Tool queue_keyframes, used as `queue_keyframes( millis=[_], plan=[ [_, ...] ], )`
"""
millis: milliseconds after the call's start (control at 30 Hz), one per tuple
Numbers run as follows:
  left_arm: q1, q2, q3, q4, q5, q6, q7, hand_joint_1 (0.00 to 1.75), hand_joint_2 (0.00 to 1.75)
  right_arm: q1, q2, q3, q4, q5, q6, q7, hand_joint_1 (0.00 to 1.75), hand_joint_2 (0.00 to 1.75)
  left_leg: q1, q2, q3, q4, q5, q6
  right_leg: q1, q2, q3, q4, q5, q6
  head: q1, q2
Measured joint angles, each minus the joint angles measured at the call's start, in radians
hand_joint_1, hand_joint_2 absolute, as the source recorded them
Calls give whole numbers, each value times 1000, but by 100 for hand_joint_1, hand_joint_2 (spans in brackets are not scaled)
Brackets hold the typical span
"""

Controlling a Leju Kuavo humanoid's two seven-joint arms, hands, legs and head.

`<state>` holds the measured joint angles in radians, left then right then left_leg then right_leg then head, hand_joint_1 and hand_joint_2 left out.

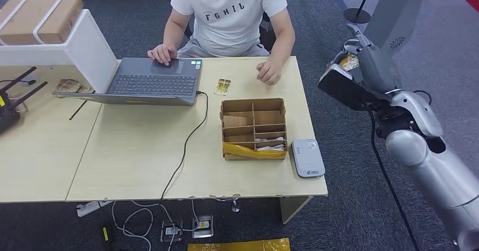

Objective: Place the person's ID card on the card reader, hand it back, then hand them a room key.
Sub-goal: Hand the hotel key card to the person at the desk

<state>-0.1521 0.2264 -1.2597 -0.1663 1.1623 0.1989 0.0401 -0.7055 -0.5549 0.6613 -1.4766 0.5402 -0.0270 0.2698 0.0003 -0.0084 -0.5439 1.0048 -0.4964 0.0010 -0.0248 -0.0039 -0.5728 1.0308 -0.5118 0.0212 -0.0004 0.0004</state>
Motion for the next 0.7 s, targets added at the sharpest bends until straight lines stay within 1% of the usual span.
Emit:
queue_keyframes(
  millis=[167, 367, 533, 700],
  plan=[
    [-1, -4, 0, 0, -15, -4, 0, 0, 0, -21, 42, 15, 19, 93, 11, -28, 175, 175, 0, 0, 0, 0, 0, 0, 0, 0, 0, 0, 0, 0, 0, 0],
    [-4, -5, -9, 0, -32, -6, 0, 0, 0, -60, 137, 43, 139, 184, -26, -69, 175, 175, 1, 0, 0, 0, 1, -1, 1, 0, 0, 0, 0, 0, 0, 0],
    [-4, -5, -17, 0, -33, -6, 0, 0, 0, -85, 208, 58, 257, 219, -52, -87, 175, 175, 1, -1, 0, 0, 1, -1, 1, -1, 0, 0, 0, 0, 0, 0],
    [-4, -5, -22, 0, -33, -8, 0, 0, 0, -89, 259, 66, 345, 227, -56, -94, 175, 175, 1, -1, -1, 0, 1, -1, 1, -1, 0, 0, 0, 0, 0, 0]
  ],
)
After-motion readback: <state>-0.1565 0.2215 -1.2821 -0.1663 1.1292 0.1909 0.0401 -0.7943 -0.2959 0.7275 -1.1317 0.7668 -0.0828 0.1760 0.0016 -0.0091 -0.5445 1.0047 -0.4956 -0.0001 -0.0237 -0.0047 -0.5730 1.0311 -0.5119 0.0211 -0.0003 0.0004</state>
